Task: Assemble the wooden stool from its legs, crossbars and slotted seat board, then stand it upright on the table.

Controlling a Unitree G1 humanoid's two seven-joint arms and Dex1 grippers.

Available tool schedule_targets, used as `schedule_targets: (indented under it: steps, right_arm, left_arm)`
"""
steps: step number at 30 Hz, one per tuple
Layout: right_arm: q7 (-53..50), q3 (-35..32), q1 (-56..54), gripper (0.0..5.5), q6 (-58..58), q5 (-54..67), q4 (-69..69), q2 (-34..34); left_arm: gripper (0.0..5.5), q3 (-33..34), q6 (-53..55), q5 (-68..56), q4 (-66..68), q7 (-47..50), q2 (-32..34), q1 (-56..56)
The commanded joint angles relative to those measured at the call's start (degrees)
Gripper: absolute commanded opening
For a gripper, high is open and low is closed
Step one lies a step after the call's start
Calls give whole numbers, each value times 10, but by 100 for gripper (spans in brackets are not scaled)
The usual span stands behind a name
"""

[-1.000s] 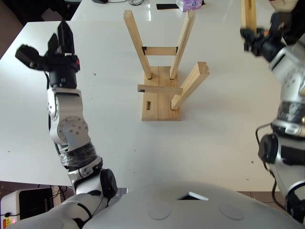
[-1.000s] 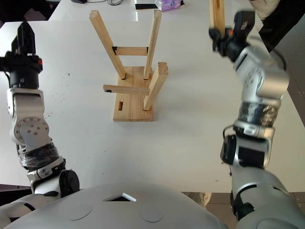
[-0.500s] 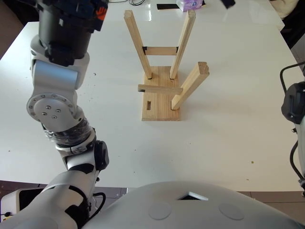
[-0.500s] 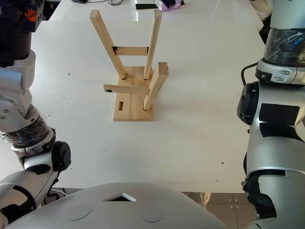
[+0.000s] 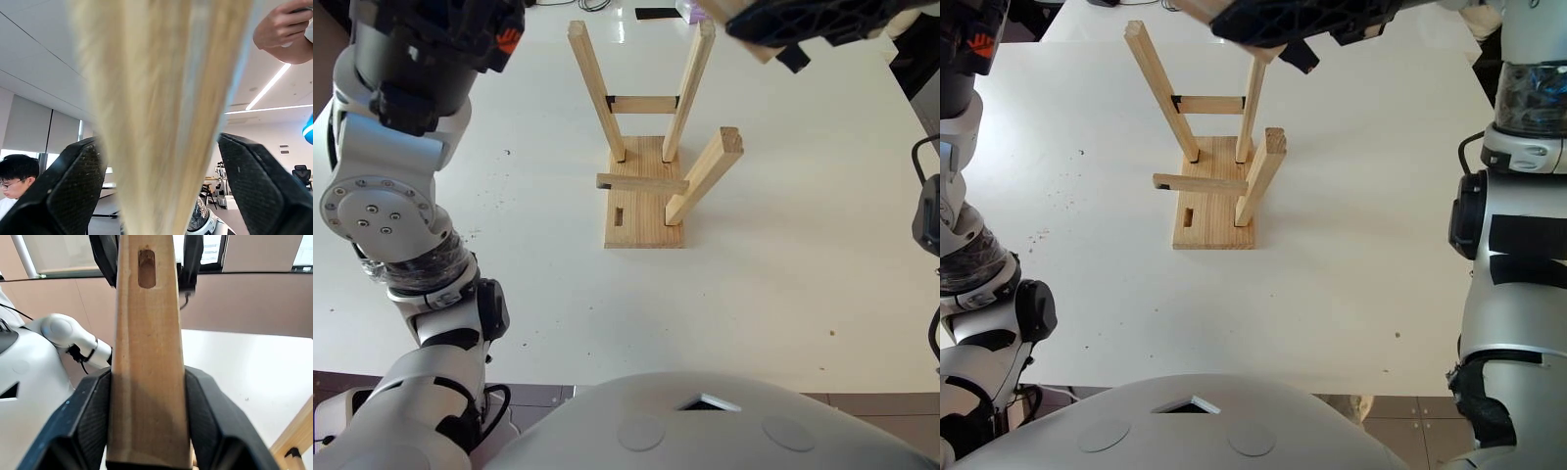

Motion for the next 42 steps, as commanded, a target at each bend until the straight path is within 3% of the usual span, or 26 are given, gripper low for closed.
schedule_targets:
  steps: [1, 12, 21, 22, 29, 33, 38, 42]
  right_arm:
    - [5, 3, 9, 205, -22, -8, -13, -10]
    - [6, 9, 26, 205, -39, -23, -16, -22]
    - [-45, -19, 42, 205, -107, -40, -6, 7]
    - [-47, -23, 41, 241, -117, -38, -4, 10]
    - [-66, -49, 21, 341, -159, -48, 32, 5]
    - [-96, -84, 26, 364, -194, -63, 60, -3]
    - [-179, -169, 55, 364, -218, -57, 64, -17]
    - [-237, -222, 128, 364, -217, -48, 20, -23]
  left_arm:
    - [386, -10, 5, 12, -8, -8, 10, 3]
    - [211, -26, -5, 48, -23, -25, 11, 4]
    - [208, -9, -16, 59, -20, -41, 20, 12]
    - [208, -7, -18, 62, -20, -42, 20, 14]
    - [206, 37, -31, 98, 8, -66, 62, 7]
    - [206, 62, -27, 134, 28, -99, 117, 27]
    - [205, 75, -79, 316, 133, -273, 268, 111]
    - [205, 73, -99, 370, 204, -346, 297, 158]
